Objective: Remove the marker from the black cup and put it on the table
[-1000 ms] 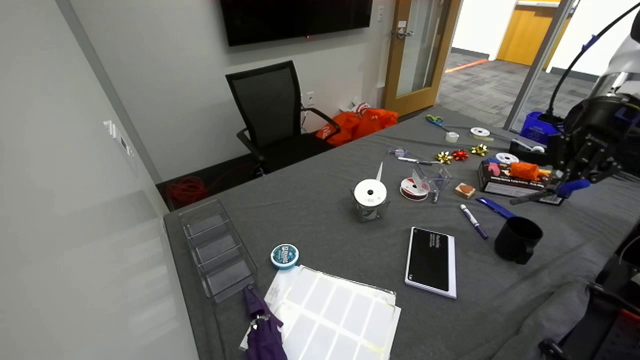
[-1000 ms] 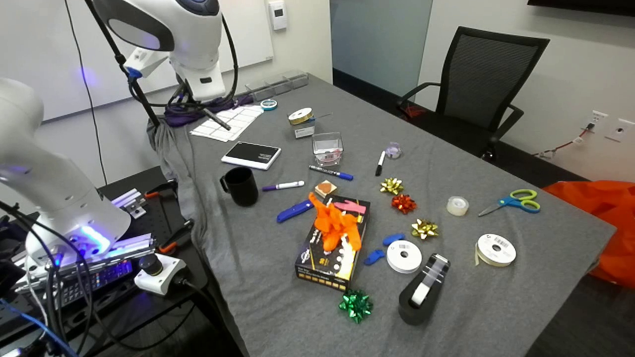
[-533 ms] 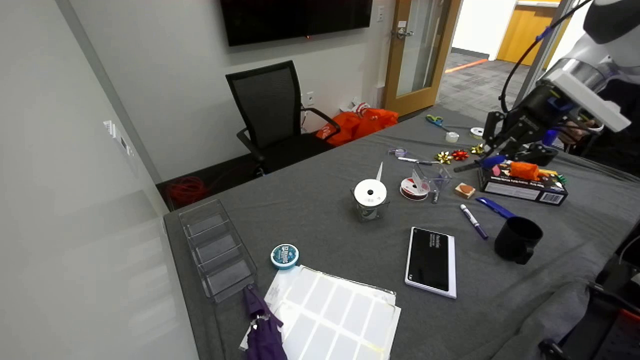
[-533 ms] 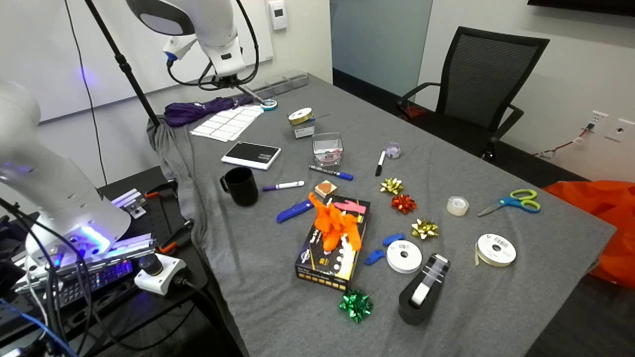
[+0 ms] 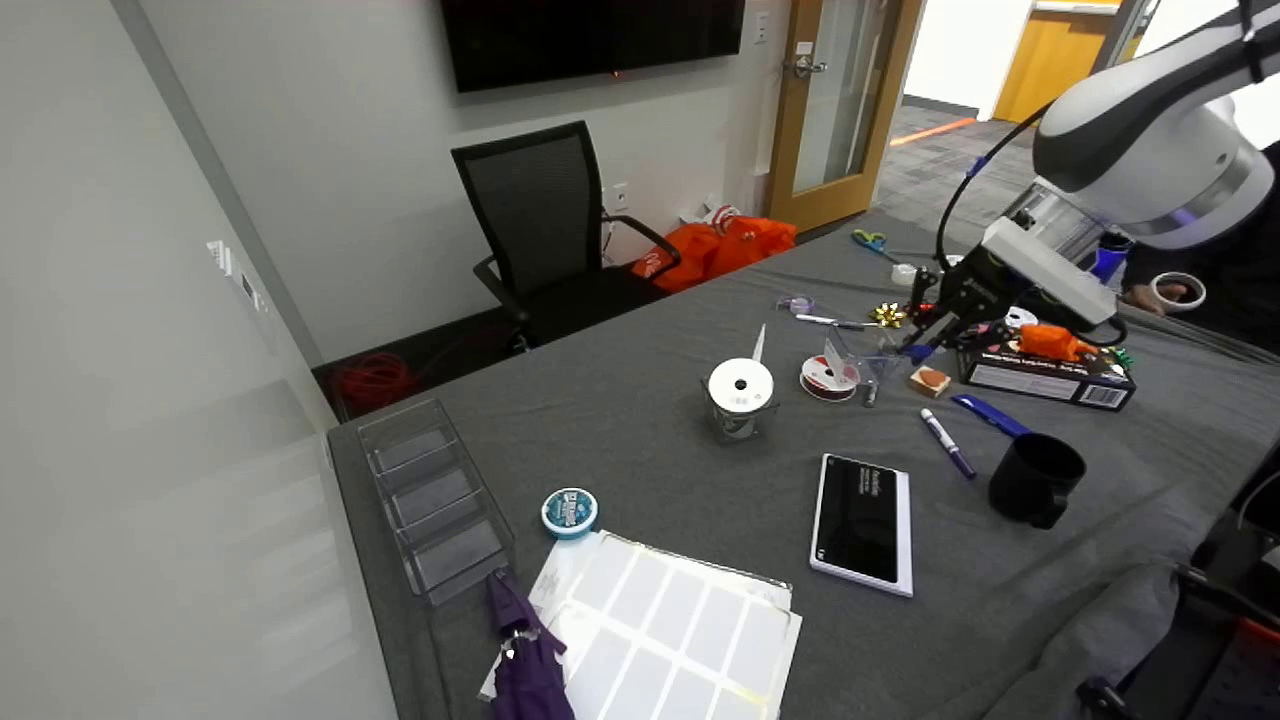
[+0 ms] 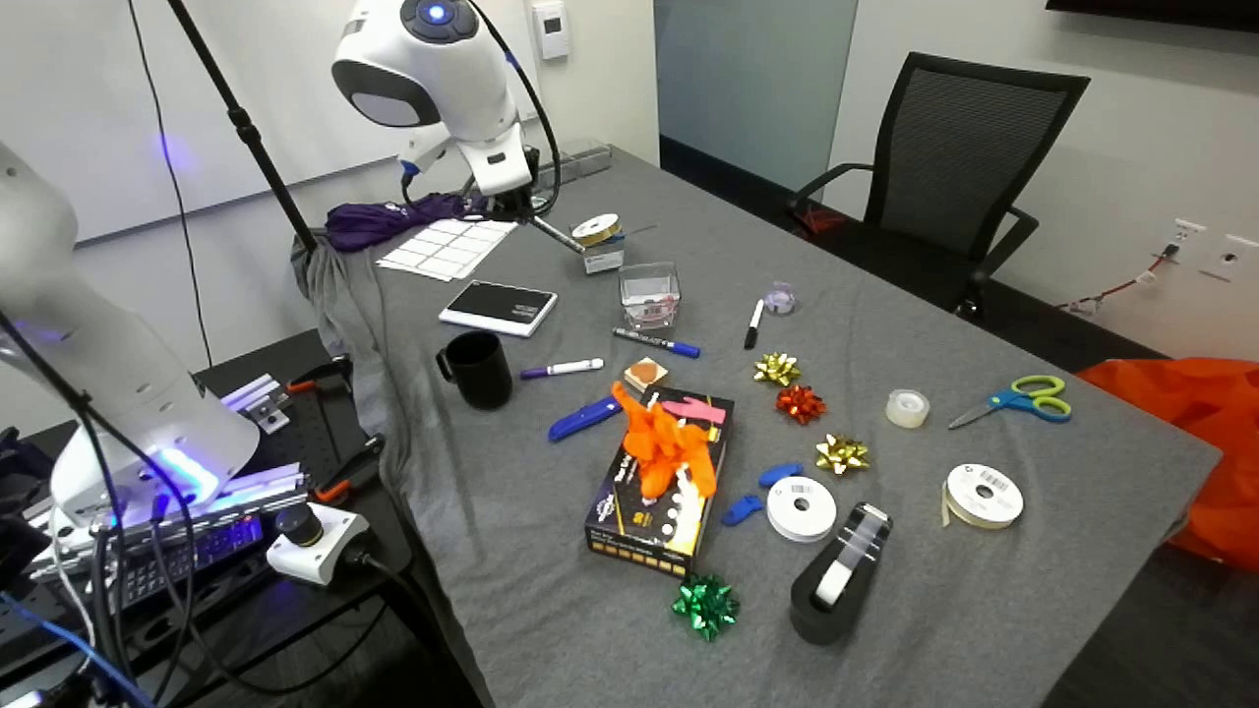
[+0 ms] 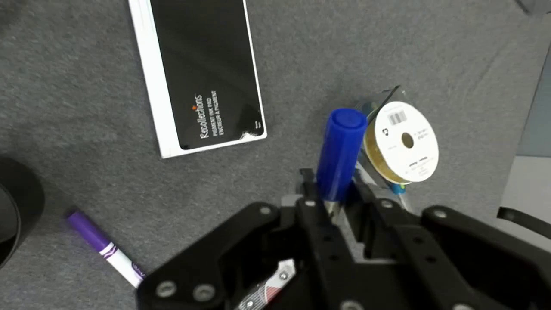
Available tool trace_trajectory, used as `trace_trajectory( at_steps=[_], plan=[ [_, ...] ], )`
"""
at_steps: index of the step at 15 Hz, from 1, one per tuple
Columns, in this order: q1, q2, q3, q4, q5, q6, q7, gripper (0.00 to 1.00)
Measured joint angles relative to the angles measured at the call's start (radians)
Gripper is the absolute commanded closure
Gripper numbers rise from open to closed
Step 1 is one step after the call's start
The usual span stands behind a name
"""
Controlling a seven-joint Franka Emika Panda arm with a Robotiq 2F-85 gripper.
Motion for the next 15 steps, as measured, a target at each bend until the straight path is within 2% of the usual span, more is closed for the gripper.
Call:
trace_trajectory(
  at_steps=[7,15],
  plan=[
    [0.0,0.177,0.0,0.046,0.0,0.179,-0.061,0.95],
    [-0.002,0.264,-0.017,0.056,-0.001,0.3,-0.091,0.95]
  ],
)
